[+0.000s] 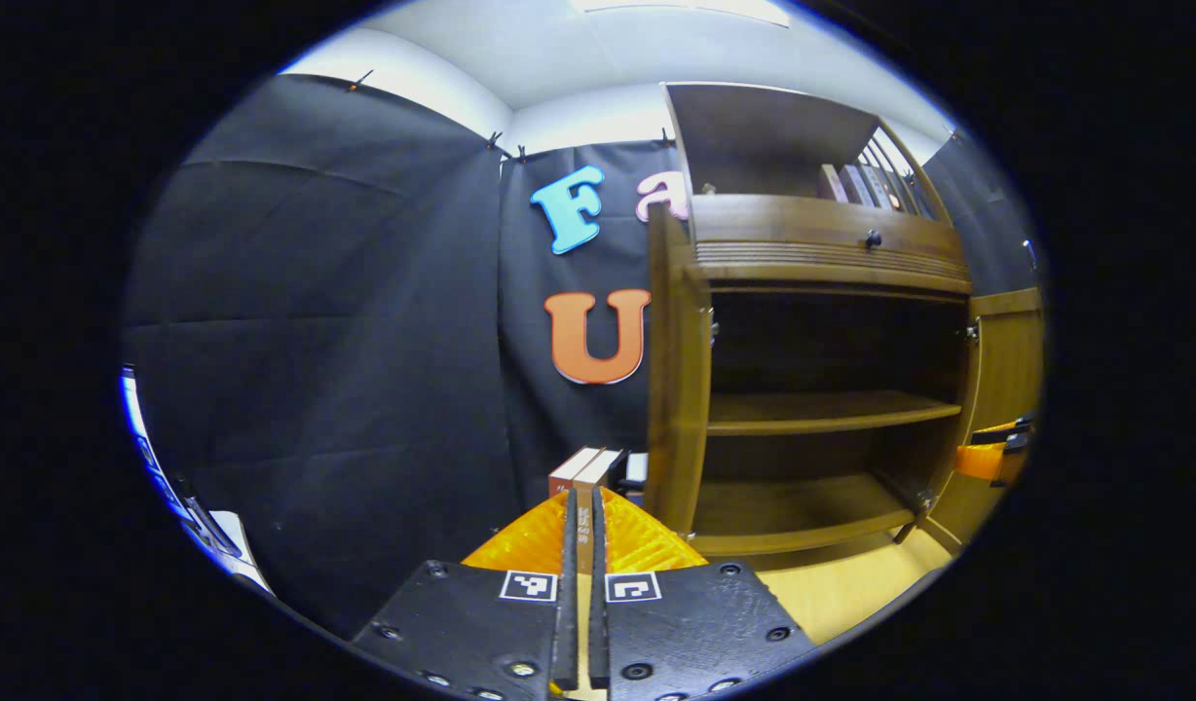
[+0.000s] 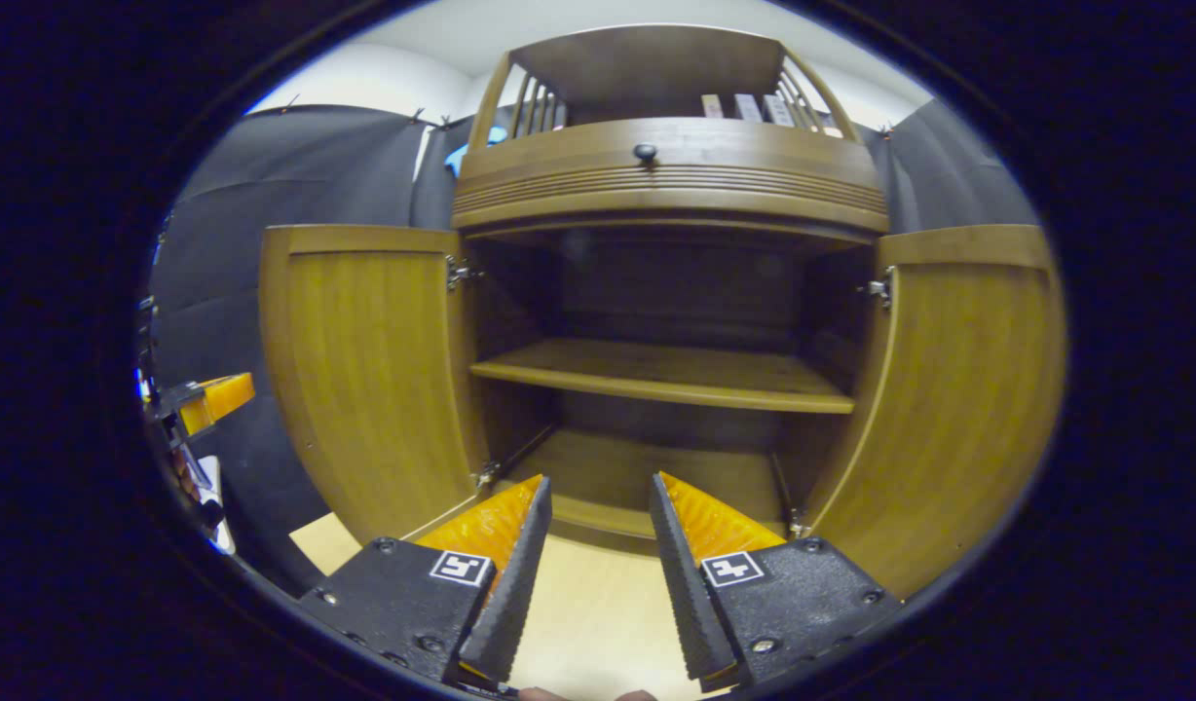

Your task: Open the right door of the double-door shoe cabinet with the right hand, and open the left door with the left hand.

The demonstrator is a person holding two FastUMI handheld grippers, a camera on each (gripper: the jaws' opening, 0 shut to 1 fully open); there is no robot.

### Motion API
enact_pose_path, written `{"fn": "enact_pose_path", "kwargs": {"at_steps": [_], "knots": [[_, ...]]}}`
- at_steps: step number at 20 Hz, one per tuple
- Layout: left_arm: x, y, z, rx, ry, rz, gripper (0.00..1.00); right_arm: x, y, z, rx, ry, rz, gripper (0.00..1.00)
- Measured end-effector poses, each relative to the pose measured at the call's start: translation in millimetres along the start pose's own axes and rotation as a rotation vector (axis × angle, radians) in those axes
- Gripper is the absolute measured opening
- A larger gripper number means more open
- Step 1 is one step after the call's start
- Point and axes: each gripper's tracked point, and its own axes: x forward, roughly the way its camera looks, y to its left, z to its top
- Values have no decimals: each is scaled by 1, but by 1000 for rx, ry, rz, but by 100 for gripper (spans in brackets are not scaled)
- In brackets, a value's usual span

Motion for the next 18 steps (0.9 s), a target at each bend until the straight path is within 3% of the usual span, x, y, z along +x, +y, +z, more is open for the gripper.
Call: {"fn": "enact_pose_path", "kwargs": {"at_steps": [1,2,3,4,5,8,9,13,14,15,16,18], "knots": [[-2,-13,7,4,-19,-18,27,-3,-5,5,12,-12,-14,70],[-3,-28,13,8,-34,-41,13,-5,-12,8,24,-19,-27,69],[-4,-43,18,13,-41,-69,17,-9,-17,10,35,-21,-32,70],[-5,-59,21,15,-46,-103,19,-12,-22,13,43,-25,-37,77],[-6,-76,20,12,-44,-139,35,-15,-28,16,52,-31,-47,81],[-4,-115,19,-8,-15,-231,54,-27,-46,24,66,-56,-90,88],[-4,-125,21,-8,-12,-248,50,-32,-52,27,67,-63,-102,90],[-6,-162,29,1,-16,-321,69,-51,-72,46,76,-111,-123,92],[-8,-169,31,-2,-17,-337,87,-56,-77,48,81,-120,-128,92],[-10,-177,34,-4,-20,-350,91,-61,-82,52,84,-130,-136,92],[-13,-183,38,-7,-23,-363,83,-66,-89,56,83,-141,-151,92],[-15,-194,44,-7,-33,-380,91,-75,-101,64,78,-166,-178,92]]}}
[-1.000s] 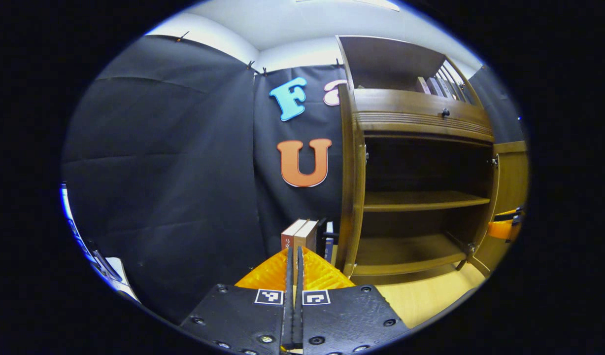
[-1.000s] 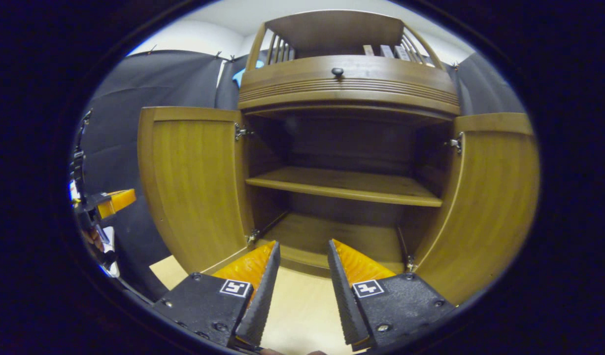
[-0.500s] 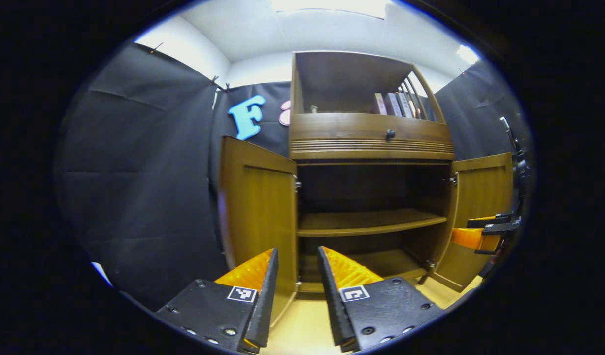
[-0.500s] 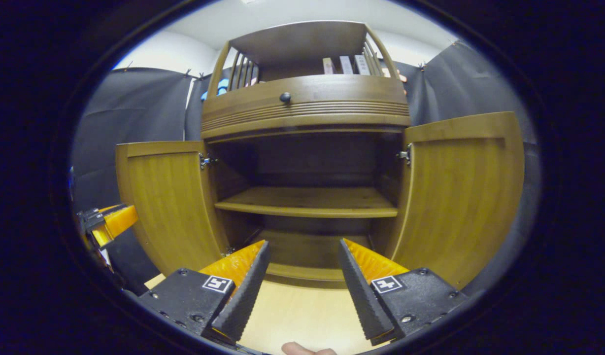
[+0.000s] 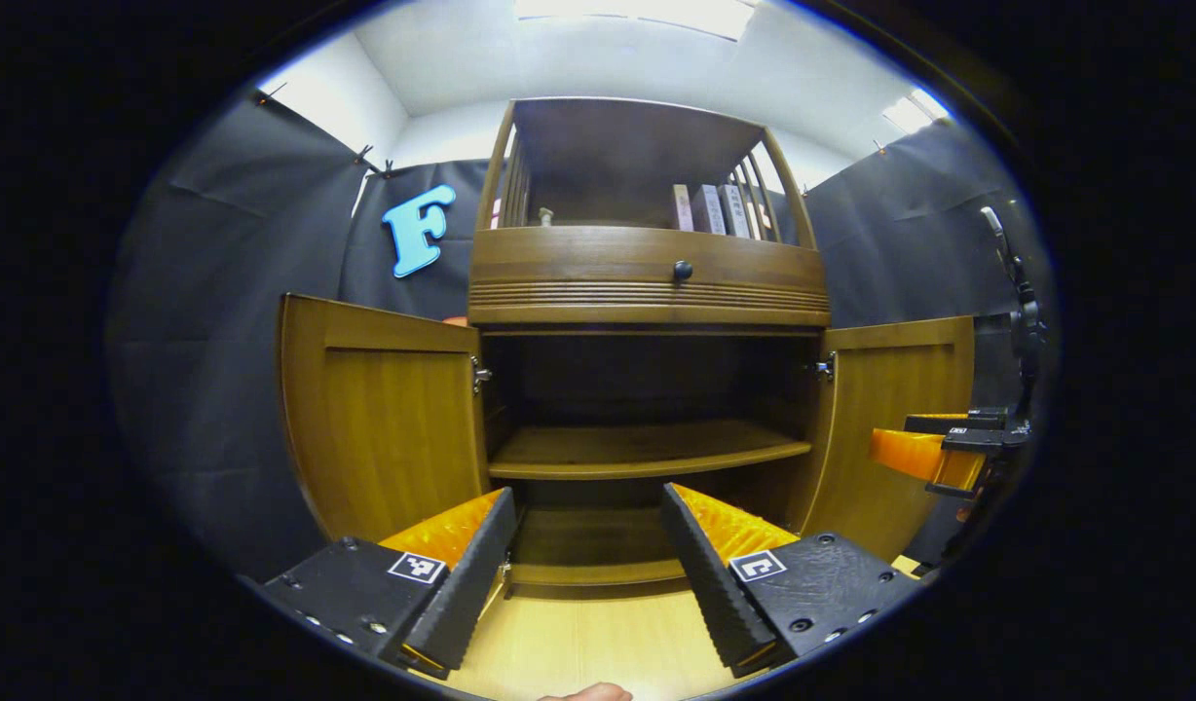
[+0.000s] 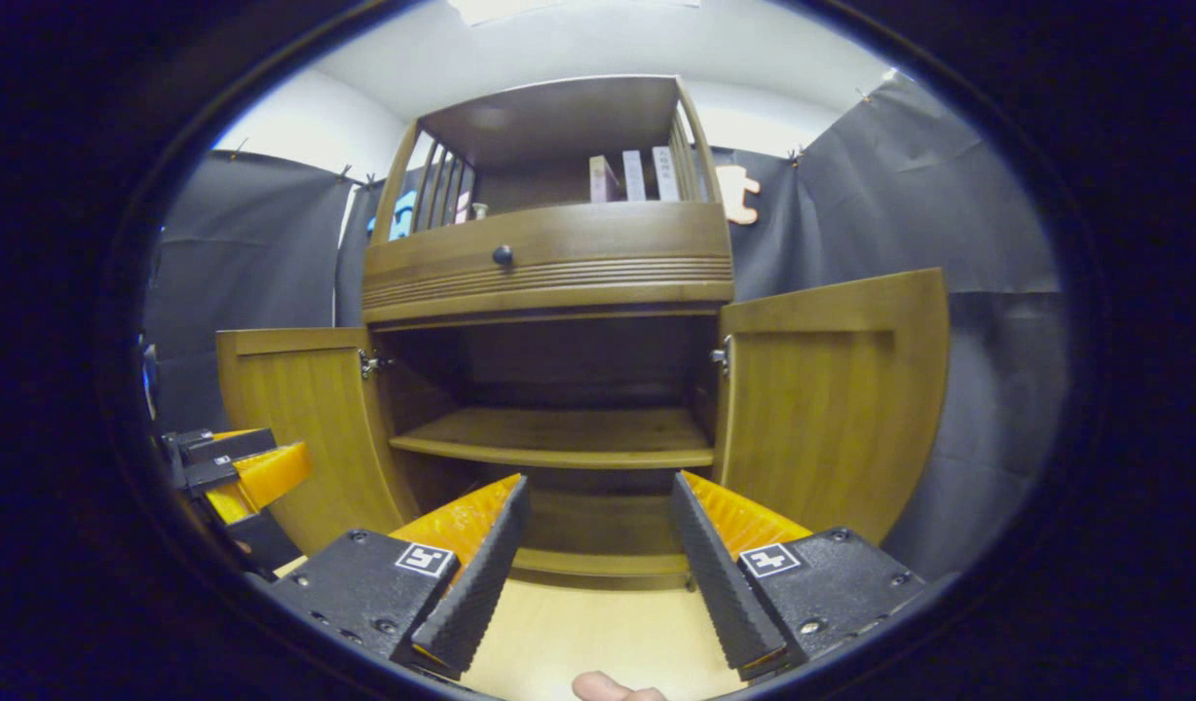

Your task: Open the right door of the double-door shoe cabinet with the right hand, and open the left door with the left hand.

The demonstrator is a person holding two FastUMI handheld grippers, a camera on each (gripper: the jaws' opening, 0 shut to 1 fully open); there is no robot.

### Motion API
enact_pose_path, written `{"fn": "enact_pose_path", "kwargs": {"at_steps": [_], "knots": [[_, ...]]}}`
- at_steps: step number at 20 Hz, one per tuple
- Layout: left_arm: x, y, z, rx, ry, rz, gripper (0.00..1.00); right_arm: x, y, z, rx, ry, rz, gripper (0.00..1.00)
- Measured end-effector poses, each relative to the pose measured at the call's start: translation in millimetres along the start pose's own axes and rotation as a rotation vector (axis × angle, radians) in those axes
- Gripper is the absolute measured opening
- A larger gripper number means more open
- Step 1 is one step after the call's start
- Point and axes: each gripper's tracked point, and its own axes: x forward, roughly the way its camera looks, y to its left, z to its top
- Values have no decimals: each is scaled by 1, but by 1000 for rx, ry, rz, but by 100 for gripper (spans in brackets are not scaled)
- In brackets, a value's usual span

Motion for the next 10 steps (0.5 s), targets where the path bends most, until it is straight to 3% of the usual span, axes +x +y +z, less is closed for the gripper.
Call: {"fn": "enact_pose_path", "kwargs": {"at_steps": [1,2,8,10], "knots": [[1,-6,4,-2,-5,-8,87,-3,-4,4,-1,-11,-9,92],[3,-11,8,-7,-10,-15,100,-6,-9,8,-1,-21,-18,92],[12,-35,24,2,-46,-47,100,-18,-32,23,-11,-55,-71,92],[14,-39,26,-2,-50,-68,95,-22,-39,28,-13,-72,-87,92]]}}
